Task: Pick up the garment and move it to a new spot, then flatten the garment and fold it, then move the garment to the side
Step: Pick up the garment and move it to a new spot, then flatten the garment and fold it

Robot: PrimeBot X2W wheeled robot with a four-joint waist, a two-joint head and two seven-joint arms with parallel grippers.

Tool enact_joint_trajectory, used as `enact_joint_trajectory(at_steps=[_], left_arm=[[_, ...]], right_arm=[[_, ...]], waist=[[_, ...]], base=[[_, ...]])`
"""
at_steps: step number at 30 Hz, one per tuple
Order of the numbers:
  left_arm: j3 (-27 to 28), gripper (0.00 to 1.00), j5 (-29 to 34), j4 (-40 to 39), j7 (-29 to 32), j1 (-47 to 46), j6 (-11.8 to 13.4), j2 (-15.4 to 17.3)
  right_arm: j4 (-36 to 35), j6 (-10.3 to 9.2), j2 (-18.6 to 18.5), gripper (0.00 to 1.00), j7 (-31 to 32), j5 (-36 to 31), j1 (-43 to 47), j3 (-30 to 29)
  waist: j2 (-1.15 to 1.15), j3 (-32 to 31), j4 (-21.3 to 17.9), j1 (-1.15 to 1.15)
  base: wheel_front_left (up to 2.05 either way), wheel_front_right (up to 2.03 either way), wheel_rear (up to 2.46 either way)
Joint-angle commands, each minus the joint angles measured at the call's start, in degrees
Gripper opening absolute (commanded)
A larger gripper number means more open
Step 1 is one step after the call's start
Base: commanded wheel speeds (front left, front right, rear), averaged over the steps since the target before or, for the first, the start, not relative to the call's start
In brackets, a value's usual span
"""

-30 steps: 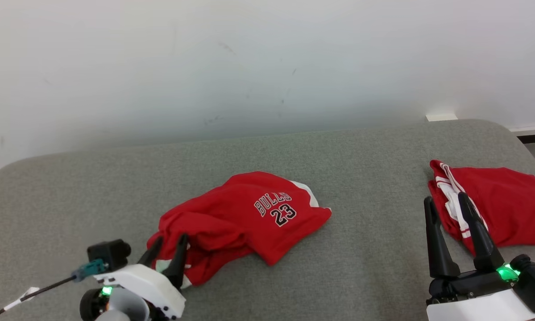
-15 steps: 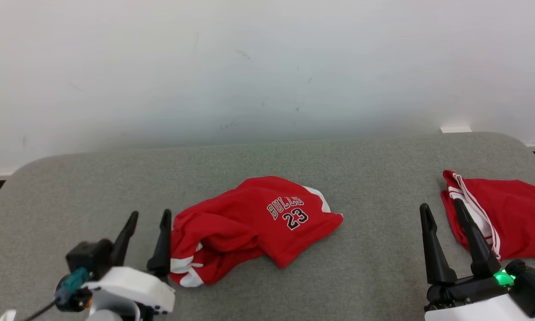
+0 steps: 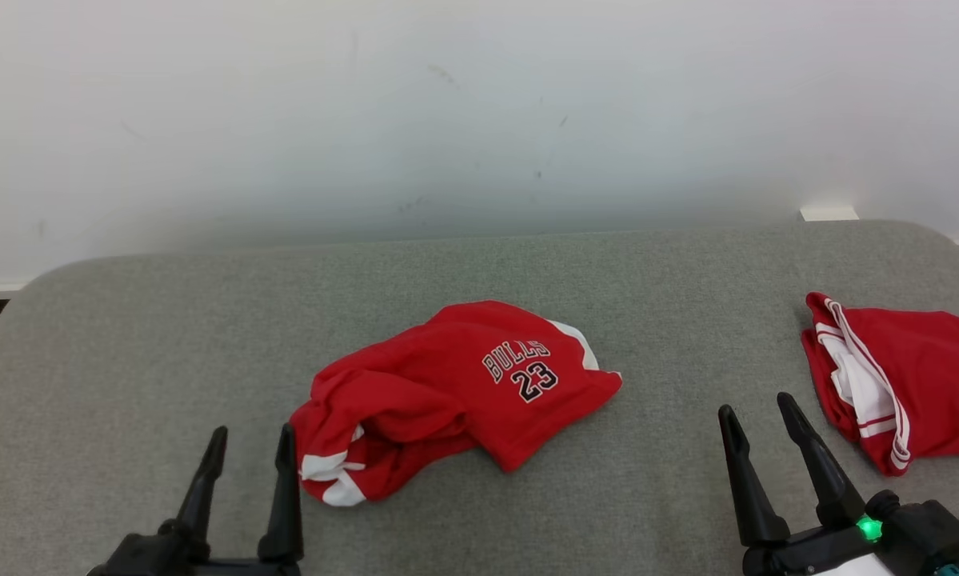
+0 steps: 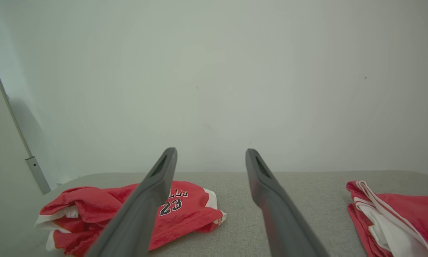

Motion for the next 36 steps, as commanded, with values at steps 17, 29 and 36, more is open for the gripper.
enact_joint_trajectory(at_steps=[17,29,36], left_arm=[[5.94,1.0,4.27,0.91,0.0,-0.13,-4.64,-3.44],[4.29,1.0,3.47,1.7,0.0,-1.22,-4.8,-3.56],[3.19,1.0,2.79,1.91,0.0,-2.23,-4.68,-3.56]], right_arm=[[1.85,-0.14,0.22,1.0,-0.16,-1.39,-0.31,0.63],[8.44,-0.15,-1.47,1.0,-0.15,-3.65,-5.15,9.79],[19.35,-0.14,-2.58,1.0,0.72,-3.8,-14.51,18.64]], waist=[[0.0,0.21,0.23,-0.01],[0.0,0.26,6.51,-0.01],[0.0,1.45,13.21,-0.01]], base=[[0.0,0.0,0.0],[0.0,0.0,0.0],[0.0,0.0,0.0]])
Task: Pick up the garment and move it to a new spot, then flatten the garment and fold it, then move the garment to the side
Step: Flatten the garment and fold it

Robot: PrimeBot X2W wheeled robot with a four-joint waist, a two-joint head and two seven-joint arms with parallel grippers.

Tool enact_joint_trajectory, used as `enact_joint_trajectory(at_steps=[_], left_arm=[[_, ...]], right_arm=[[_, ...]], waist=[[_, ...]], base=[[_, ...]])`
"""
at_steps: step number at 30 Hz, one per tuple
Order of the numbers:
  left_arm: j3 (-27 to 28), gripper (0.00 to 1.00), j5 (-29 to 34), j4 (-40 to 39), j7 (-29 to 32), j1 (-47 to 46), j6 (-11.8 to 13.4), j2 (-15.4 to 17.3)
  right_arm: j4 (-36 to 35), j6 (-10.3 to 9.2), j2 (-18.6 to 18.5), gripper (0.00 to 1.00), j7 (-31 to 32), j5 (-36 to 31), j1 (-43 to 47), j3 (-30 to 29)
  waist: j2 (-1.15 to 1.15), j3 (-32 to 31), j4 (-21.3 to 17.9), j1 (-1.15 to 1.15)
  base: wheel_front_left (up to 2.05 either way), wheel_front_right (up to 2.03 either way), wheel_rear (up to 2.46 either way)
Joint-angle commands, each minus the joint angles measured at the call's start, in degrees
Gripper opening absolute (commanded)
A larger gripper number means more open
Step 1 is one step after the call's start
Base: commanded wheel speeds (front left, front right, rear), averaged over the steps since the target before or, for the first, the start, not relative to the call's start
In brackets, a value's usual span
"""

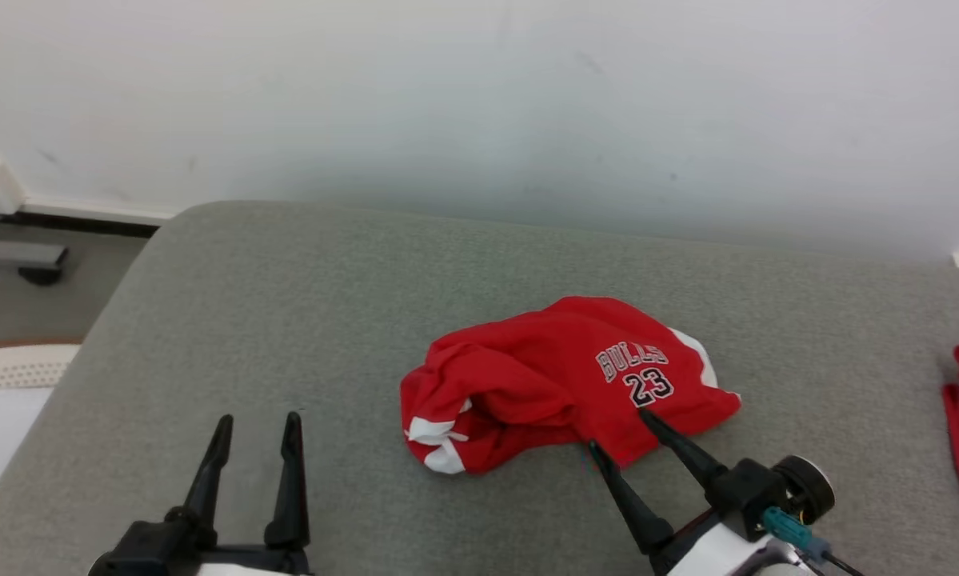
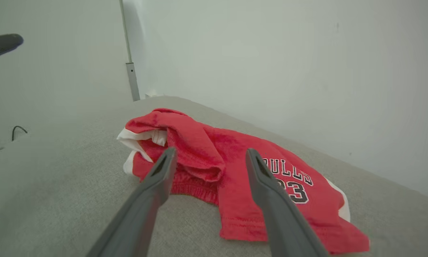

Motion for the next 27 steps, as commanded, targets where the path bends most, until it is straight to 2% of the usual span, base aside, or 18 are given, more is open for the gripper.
enact_joint_trajectory(at_steps=[1,7,10,20,27], left_arm=[[-0.12,1.0,-1.07,0.13,0.0,-0.9,0.17,0.22],[-1.11,1.0,-1.8,0.3,0.0,-1.84,0.59,0.21],[-1.76,1.0,-2.53,0.26,0.0,-2.45,0.85,0.2],[-3.27,1.0,-4.74,0.11,0.0,-4.28,1.64,0.19],[-3.98,1.0,-5.44,0.11,0.0,-5.53,2.01,0.2]], right_arm=[[2.01,-0.14,-0.31,1.0,0.13,-0.1,-2.38,1.76],[10.11,-0.14,-0.94,1.0,1.71,1.4,-9.97,10.21],[14.54,-0.14,-0.9,1.0,1.6,1.78,-13.4,12.26],[26.33,-0.14,0.81,1.0,-0.59,2.86,-21.51,15.44],[30.11,-0.14,1.6,1.0,-0.9,3.38,-25.45,15.56]], waist=[[0.0,1.01,3.21,0.0],[0.0,2.58,7.75,0.0],[0.0,3.56,9.85,0.0],[0.0,7.51,15.09,0.0],[0.0,9.8,17.2,0.0]], base=[[0.0,0.0,0.0],[0.0,0.0,0.0],[0.0,0.0,0.0],[0.0,0.0,0.0],[0.0,0.0,0.0]])
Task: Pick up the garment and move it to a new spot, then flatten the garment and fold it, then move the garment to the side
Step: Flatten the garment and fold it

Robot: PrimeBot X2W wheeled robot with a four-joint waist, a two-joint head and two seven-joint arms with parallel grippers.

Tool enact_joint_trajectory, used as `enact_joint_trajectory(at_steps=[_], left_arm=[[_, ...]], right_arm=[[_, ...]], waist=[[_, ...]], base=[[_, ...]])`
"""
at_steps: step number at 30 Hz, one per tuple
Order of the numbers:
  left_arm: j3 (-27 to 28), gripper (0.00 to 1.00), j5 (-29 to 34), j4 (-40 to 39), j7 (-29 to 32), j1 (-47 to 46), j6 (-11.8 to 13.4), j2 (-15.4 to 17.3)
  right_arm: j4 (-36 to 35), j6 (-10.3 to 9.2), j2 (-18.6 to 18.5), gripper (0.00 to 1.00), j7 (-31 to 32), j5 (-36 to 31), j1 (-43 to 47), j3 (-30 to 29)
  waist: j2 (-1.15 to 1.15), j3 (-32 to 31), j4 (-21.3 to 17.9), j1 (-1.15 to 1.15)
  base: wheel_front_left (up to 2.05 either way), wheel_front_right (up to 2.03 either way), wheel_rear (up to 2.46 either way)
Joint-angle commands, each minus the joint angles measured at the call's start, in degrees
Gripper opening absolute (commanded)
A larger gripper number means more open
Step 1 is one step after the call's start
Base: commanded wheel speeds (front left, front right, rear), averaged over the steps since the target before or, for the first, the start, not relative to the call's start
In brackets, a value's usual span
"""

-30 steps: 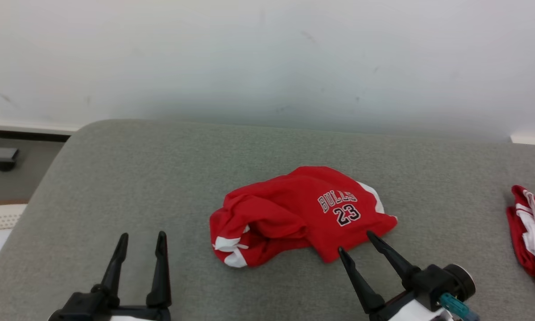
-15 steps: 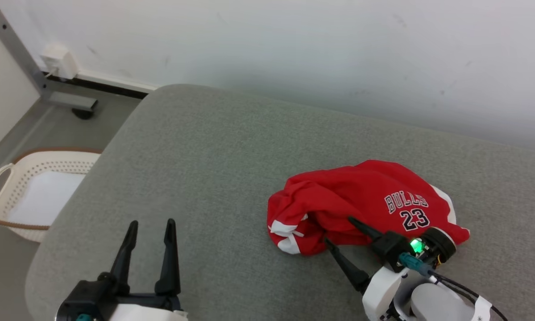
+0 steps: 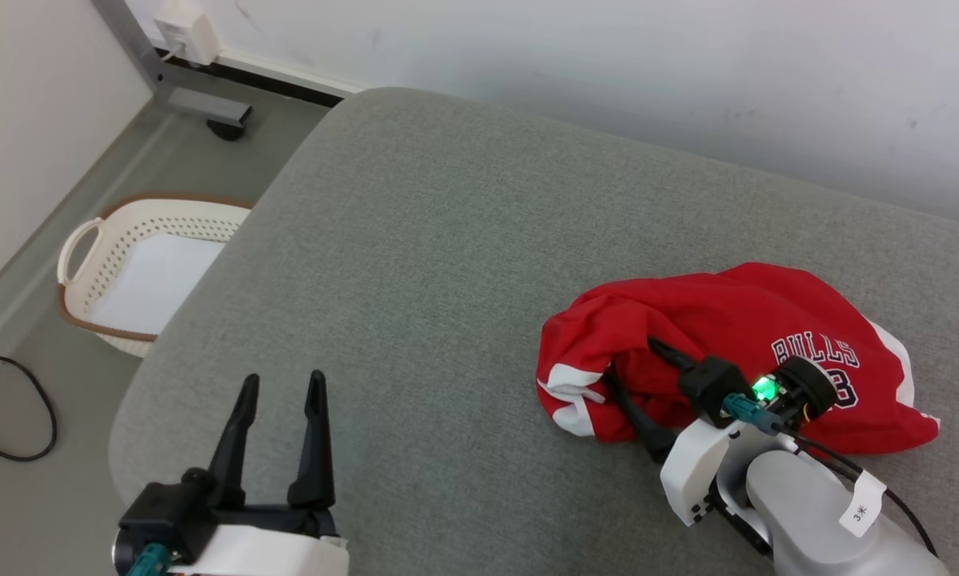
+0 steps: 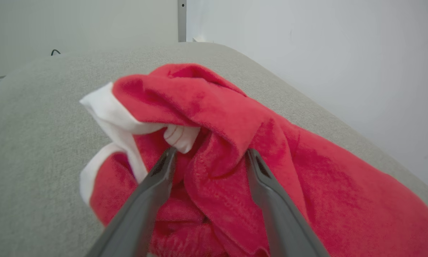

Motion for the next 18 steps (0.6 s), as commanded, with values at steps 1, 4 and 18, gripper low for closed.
enact_joint_trajectory(at_steps=[1,4,18], left_arm=[[-0.02,1.0,-0.29,0.02,0.0,-0.83,0.36,0.19],[0.17,1.0,-0.29,0.23,0.0,-0.49,0.46,0.19],[3.64,1.0,2.23,1.16,0.0,2.71,-0.93,0.19]], right_arm=[[0.3,-0.16,-0.09,0.58,-0.21,0.07,-1.22,-0.74],[-0.13,-0.15,-0.12,0.0,-0.2,-0.82,-1.11,-2.29],[-12.77,-0.16,-5.09,0.0,-0.22,-2.53,6.88,-5.84]], waist=[[0.0,0.71,0.77,-0.01],[0.0,0.37,0.68,-0.01],[0.0,-6.46,-11.12,-0.01]], base=[[0.0,0.0,0.0],[0.0,0.0,0.0],[0.0,0.0,0.0]])
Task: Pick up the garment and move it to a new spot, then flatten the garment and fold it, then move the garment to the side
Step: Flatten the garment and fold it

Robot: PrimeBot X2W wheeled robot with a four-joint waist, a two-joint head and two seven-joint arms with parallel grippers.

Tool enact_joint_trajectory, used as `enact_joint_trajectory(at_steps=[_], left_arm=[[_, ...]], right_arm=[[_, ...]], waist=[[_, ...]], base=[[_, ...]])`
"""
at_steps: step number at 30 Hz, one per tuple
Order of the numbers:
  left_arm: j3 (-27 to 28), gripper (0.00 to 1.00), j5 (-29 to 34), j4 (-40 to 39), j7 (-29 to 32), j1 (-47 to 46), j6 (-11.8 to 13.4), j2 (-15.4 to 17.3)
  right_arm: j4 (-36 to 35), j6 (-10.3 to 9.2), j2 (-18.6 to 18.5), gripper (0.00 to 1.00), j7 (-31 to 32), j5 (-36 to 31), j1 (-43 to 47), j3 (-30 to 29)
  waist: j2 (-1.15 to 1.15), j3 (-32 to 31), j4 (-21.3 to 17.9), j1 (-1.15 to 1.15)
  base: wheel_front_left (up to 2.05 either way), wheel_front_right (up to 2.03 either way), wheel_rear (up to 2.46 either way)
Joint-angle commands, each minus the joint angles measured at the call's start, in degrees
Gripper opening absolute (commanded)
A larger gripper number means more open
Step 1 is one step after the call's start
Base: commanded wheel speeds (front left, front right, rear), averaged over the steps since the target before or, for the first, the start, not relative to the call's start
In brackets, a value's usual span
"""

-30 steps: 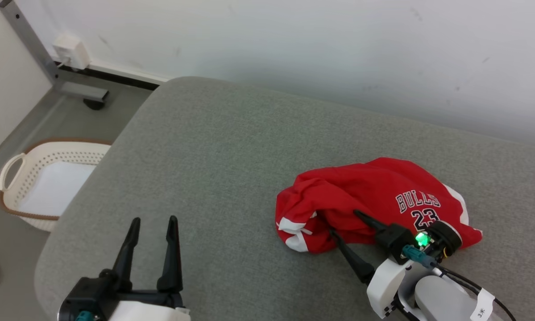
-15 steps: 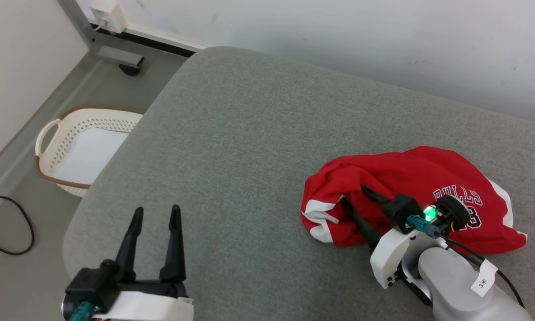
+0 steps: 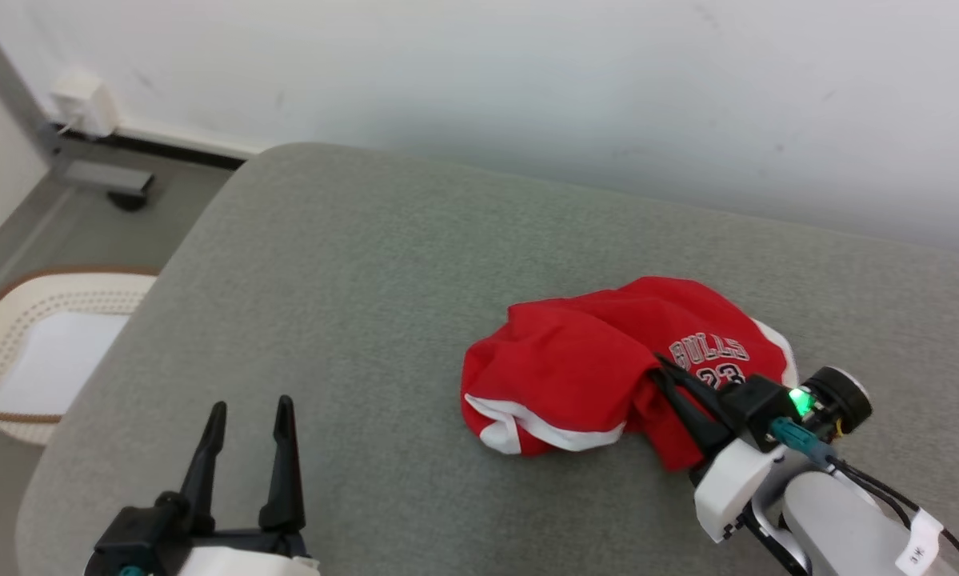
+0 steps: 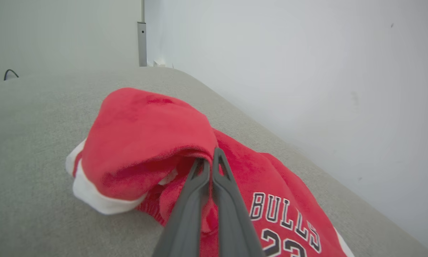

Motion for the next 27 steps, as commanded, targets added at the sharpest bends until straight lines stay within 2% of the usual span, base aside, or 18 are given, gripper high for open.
enact_joint_trajectory(at_steps=[1,5,11,16,20,21,22,23,24,25,27], left_arm=[[0.94,1.0,0.98,0.08,0.0,1.04,-0.45,0.21],[1.99,1.0,1.53,0.11,0.0,1.87,-0.98,0.22],[2.11,1.0,1.77,0.16,0.0,2.03,-1.43,0.22],[2.08,1.0,2.09,0.55,0.0,2.02,-1.64,0.23],[2.04,1.0,2.1,0.85,0.0,1.93,-1.83,0.22],[1.96,1.0,2.14,0.94,0.0,1.77,-1.9,0.22],[1.96,1.0,2.14,0.94,0.0,1.77,-1.9,0.22],[1.84,1.0,2.17,1.05,0.0,1.55,-1.99,0.22],[1.72,1.0,2.17,1.15,0.0,1.33,-2.04,0.22],[1.46,1.0,2.14,1.33,0.0,1.16,-2.17,0.22],[0.99,1.0,2.01,1.75,0.0,0.99,-2.34,0.22]], right_arm=[[-2.31,-0.16,-1.6,0.0,-0.15,0.62,2.23,-0.66],[-7.45,-0.16,-6.6,0.0,2.82,3.68,4.94,-0.86],[-18.3,-0.16,-15.39,0.0,12.05,13.25,7.92,-1.89],[-25.67,-0.16,-23.39,0.0,20.64,20.61,10.24,-2.95],[-27.77,-0.16,-26.83,0.0,26.58,24.41,12.35,-3.58],[-27.39,-0.16,-27.28,0.11,27.29,24.38,12.64,-3.42],[-27.39,-0.16,-27.28,0.11,27.29,24.38,12.64,-3.42],[-26.66,-0.16,-27.31,0.23,27.75,24.39,12.96,-3.25],[-25.72,-0.16,-26.98,0.45,27.81,24.46,13.28,-3.21],[-24.51,-0.16,-26.57,1.0,27.69,24.33,13.54,-3.24],[-22.26,-0.16,-25.5,1.0,27.24,23.68,13.81,-2.98]], waist=[[0.0,-2.87,-5.89,0.0],[0.0,-4.19,-11.09,0.0],[0.0,-4.95,-17.01,0.0],[0.0,-5.29,-19.36,0.0],[0.0,-5.16,-19.89,0.0],[0.0,-5.08,-19.85,0.0],[0.0,-5.08,-19.85,0.0],[0.0,-5.0,-19.74,0.0],[0.0,-4.93,-19.6,0.0],[0.0,-4.9,-19.37,0.0],[0.0,-4.92,-18.85,0.0]], base=[[0.0,0.0,0.0],[0.0,0.0,0.0],[0.0,0.0,0.0],[0.0,0.0,0.0],[0.0,0.0,0.0],[0.0,0.0,0.0],[0.0,0.0,0.0],[0.0,0.0,0.0],[0.0,0.0,0.0],[0.0,0.0,0.0],[0.0,0.0,0.0]])
